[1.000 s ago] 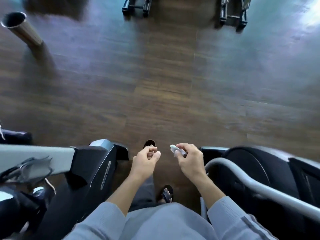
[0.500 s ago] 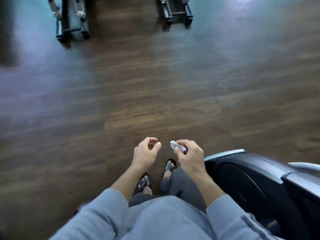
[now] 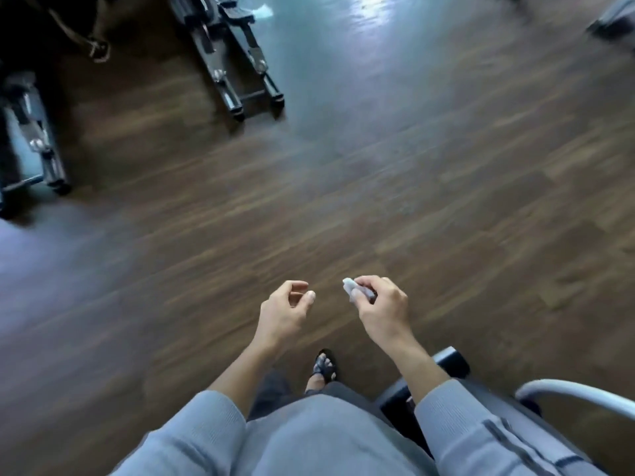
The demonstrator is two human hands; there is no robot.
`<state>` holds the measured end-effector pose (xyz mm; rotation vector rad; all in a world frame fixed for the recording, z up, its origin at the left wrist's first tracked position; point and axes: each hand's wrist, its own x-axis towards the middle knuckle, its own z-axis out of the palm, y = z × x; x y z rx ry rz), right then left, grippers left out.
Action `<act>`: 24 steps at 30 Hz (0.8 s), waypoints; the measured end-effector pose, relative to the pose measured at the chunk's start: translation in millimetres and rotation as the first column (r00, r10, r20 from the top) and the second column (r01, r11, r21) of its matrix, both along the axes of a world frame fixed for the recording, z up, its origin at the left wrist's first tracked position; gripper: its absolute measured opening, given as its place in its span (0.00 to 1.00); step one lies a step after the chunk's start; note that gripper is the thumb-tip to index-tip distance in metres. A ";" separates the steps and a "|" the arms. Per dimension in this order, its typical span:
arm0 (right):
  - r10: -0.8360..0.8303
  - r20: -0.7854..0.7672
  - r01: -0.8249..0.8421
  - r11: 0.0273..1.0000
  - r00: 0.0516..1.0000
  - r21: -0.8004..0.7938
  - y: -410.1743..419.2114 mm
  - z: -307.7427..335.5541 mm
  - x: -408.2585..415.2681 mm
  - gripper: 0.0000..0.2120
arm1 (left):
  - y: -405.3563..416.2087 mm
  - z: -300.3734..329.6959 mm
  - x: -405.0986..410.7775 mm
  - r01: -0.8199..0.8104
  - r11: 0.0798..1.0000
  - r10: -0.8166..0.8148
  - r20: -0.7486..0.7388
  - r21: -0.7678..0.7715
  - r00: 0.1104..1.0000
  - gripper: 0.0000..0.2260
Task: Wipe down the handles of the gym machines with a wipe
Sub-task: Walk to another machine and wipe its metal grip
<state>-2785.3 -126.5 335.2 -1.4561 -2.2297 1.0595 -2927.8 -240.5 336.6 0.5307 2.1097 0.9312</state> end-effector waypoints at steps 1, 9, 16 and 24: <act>-0.034 -0.010 0.035 0.999 0.999 0.023 19.2 3.3 -5.7 0.05 | 22.4 2.6 -8.0 0.018 1.000 -0.018 -0.002 0.016 1.000 0.09; -0.251 -0.022 0.252 0.967 0.968 0.030 152.5 -2.9 -59.5 0.06 | 197.7 -1.0 -81.6 0.214 0.974 -0.217 0.028 0.076 0.976 0.08; -0.502 -0.068 0.505 0.863 0.862 0.035 240.5 12.4 -104.4 0.05 | 340.0 11.8 -138.8 0.492 0.869 -0.493 -0.005 0.056 0.870 0.09; -0.718 -0.068 0.718 0.695 0.693 -0.037 323.6 10.7 -92.5 0.05 | 472.5 7.7 -126.9 0.665 0.743 -0.669 0.051 0.078 0.742 0.07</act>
